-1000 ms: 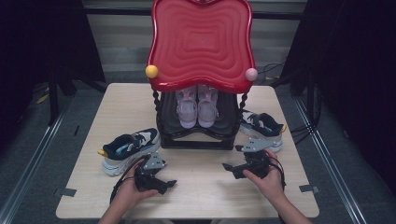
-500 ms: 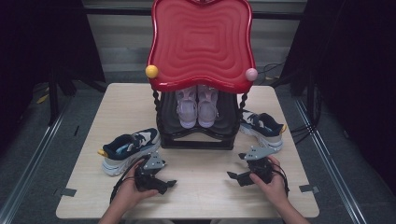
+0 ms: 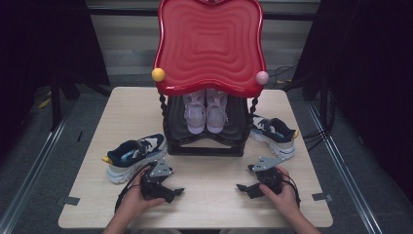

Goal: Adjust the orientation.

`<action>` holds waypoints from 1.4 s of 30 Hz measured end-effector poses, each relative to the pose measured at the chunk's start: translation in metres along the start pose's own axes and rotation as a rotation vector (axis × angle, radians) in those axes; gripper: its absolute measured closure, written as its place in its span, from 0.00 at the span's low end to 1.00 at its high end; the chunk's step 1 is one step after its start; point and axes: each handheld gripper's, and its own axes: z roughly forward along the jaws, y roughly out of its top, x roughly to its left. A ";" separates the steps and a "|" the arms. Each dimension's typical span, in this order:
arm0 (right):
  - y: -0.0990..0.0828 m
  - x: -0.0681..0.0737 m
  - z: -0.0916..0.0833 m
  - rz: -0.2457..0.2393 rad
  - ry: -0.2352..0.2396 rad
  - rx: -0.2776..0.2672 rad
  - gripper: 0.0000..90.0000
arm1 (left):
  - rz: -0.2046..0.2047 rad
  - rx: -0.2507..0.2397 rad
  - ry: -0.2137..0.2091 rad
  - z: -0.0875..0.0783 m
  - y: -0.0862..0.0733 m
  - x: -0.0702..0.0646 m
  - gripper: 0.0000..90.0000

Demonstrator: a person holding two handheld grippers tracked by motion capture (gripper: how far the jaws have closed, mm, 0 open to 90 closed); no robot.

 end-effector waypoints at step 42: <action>0.000 0.000 0.000 0.000 0.005 0.008 0.15 | 0.106 0.286 -0.043 -0.036 0.029 -0.001 0.23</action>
